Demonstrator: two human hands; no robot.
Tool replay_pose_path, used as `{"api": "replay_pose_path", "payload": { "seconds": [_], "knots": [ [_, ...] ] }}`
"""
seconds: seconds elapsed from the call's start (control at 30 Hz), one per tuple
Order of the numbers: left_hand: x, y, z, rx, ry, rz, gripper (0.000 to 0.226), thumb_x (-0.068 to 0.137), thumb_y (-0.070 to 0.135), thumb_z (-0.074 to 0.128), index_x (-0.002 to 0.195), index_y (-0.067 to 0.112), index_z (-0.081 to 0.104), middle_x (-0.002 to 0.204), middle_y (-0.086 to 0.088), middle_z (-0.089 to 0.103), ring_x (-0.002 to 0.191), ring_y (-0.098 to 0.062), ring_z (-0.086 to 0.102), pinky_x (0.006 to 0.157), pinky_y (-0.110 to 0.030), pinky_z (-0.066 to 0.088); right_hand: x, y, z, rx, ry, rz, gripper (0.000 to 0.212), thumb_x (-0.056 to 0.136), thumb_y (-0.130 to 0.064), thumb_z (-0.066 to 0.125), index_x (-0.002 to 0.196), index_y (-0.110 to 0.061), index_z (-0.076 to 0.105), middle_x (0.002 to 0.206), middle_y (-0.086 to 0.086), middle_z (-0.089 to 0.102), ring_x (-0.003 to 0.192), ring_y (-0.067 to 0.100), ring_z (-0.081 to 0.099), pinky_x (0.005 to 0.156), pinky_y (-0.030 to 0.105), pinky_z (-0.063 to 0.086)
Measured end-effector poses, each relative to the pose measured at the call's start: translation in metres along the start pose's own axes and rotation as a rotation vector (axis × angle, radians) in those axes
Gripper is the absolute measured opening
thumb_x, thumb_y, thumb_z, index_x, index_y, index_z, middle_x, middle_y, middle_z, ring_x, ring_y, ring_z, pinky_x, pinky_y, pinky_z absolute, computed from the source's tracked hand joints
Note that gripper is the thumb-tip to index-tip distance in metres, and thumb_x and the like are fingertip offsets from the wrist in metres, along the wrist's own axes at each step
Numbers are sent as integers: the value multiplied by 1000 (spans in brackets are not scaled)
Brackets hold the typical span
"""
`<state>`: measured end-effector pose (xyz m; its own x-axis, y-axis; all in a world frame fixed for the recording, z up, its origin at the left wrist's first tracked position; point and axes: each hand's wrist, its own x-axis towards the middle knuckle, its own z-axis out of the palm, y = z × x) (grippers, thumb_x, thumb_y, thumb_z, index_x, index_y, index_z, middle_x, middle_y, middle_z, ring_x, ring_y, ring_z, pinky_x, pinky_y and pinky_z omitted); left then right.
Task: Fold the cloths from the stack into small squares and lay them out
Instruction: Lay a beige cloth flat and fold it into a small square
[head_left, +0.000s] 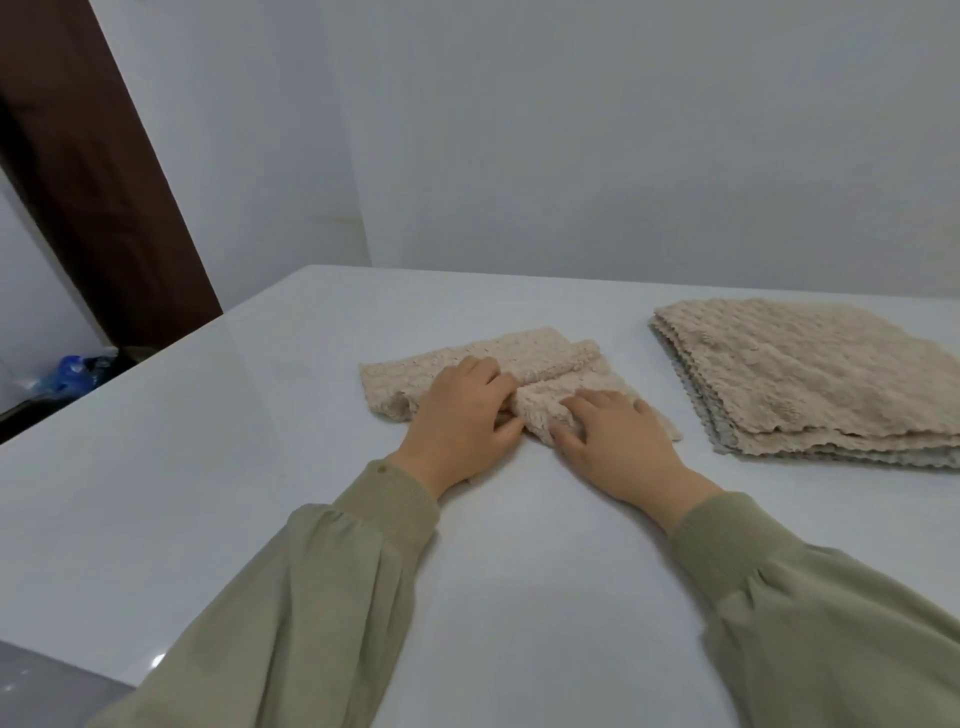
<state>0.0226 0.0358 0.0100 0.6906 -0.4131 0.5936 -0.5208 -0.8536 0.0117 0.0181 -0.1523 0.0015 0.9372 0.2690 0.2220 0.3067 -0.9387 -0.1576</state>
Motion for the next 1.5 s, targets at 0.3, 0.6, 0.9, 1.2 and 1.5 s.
{"api": "replay_pose_path", "payload": {
  "seconds": [0.3, 0.6, 0.9, 1.2, 1.5],
  "knots": [
    [-11, -3, -15, -115, -335, -158, 16, 85, 16, 50, 92, 17, 64, 95, 2, 59, 93, -17, 53, 75, -30, 42, 0, 10, 0, 21, -43, 81, 44, 98, -43, 26, 135, -27, 45, 147, -6, 39, 137, 17, 31, 111, 56, 13],
    [-14, -9, -42, -577, -168, -560, 22, 95, 27, 49, 98, 26, 70, 91, 7, 72, 74, -6, 59, 70, -26, 47, -1, 13, -15, 92, 330, -8, 55, 94, -47, 23, 94, -14, 67, 93, 7, 70, 88, 26, 60, 100, 44, 38],
    [-17, -23, -21, -220, -641, -271, 56, 92, 55, 40, 142, 30, 38, 150, 4, 35, 138, -20, 29, 113, -41, 24, 3, 11, -19, -162, 19, -50, 55, 92, -56, 25, 95, -21, 66, 94, -2, 65, 88, 17, 57, 94, 38, 37],
    [-15, -69, 3, -299, -286, -558, 37, 97, 32, 45, 131, 20, 54, 139, 1, 50, 132, -22, 39, 110, -42, 31, 44, 18, -28, -104, -217, 19, 58, 98, -48, 29, 147, -17, 24, 157, 7, 16, 142, 27, 19, 115, 47, 17],
    [6, -89, 15, -253, -106, -724, 35, 94, 26, 49, 71, 8, 68, 82, -5, 68, 80, -21, 60, 68, -31, 46, 97, 47, -7, 186, 16, 165, 40, 97, -28, 44, 79, 1, 66, 79, 16, 67, 68, 27, 58, 55, 27, 37]
  ]
}}
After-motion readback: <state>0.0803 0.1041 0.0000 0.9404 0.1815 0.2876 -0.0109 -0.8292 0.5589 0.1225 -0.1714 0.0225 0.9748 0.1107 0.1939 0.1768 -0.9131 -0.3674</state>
